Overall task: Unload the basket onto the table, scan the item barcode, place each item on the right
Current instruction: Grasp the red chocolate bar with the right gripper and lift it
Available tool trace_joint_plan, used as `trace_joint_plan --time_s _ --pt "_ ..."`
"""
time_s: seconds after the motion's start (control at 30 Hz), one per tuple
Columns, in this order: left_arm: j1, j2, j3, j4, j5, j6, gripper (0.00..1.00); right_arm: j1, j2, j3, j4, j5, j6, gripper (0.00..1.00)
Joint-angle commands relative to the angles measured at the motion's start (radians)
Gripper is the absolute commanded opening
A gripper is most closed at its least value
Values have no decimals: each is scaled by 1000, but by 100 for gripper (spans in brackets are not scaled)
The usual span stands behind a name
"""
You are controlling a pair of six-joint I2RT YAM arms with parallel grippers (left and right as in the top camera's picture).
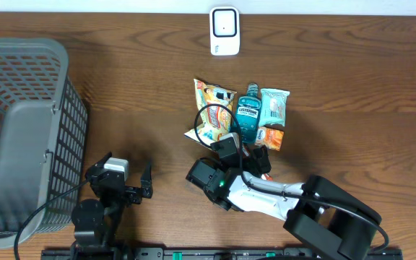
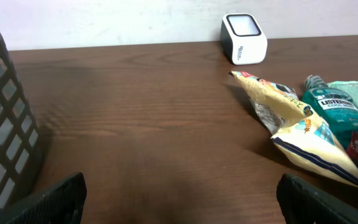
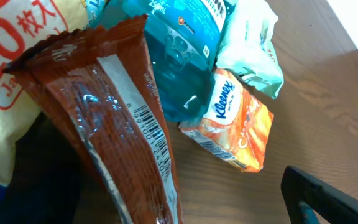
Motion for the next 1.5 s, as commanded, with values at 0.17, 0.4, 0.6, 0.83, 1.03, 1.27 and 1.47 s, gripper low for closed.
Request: trace_joint_plan --time_s 0.17,0.4,0.6,0.83,1.03,1.27,1.47 --pt "6 4 -15 -26 5 14 98 32 21 12 -212 -76 258 97" --pt "6 4 -14 -26 5 14 98 53 33 3 -190 -98 250 91" --pt "6 4 -14 -26 5 14 98 43 117 1 -178 -98 251 75" --pt "6 4 -14 -26 5 14 98 45 150 18 -225 -127 272 23" --pt "6 4 -14 -26 5 14 98 44 114 123 -407 -133 306 8" --pt "6 4 -15 -26 5 14 98 35 -23 283 -532 -249 63 1" --pt "6 4 -14 -26 5 14 98 30 -216 304 -514 -381 -346 1"
